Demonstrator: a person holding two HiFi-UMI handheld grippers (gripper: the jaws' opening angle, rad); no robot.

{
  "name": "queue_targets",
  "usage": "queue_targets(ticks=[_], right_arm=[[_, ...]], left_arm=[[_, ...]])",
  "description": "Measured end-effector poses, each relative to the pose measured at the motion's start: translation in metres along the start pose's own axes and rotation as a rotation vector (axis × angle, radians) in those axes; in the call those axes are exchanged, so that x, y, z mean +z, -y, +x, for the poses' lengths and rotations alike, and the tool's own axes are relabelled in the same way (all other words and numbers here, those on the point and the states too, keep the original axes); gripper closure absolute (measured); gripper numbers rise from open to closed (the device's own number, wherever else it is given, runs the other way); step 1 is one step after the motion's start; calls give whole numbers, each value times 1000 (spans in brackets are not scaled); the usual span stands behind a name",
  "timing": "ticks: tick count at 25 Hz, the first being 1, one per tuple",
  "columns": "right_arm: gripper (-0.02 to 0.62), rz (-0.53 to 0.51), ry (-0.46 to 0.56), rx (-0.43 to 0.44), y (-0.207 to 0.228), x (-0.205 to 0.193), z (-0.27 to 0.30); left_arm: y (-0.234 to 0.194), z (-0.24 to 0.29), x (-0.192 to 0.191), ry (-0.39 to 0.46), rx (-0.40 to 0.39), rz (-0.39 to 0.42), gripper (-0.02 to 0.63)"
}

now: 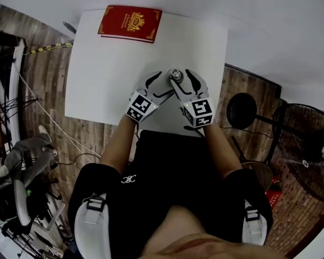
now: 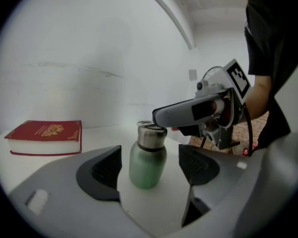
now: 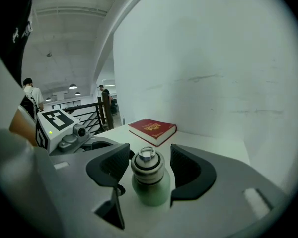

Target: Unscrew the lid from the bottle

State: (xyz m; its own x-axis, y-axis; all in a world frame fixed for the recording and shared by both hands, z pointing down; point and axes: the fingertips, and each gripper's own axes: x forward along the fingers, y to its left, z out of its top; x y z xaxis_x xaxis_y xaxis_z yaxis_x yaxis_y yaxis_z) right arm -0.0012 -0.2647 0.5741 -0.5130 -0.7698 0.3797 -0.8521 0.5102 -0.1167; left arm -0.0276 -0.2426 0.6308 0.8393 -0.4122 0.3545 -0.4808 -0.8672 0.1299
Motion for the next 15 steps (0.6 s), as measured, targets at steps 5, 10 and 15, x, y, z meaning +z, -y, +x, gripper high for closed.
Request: queue_targets(ticks=[5, 10, 15], right_arm=[[360, -1, -54, -15, -3, -17, 10], [362, -36, -91, -8, -3, -24, 16], [360, -109, -132, 69, -5, -25, 16]], left_arm=[[0, 21, -2, -7, -24, 22, 218], [-2, 35, -8, -43, -33, 52, 229], [-3, 35, -9, -38, -37, 56, 255]])
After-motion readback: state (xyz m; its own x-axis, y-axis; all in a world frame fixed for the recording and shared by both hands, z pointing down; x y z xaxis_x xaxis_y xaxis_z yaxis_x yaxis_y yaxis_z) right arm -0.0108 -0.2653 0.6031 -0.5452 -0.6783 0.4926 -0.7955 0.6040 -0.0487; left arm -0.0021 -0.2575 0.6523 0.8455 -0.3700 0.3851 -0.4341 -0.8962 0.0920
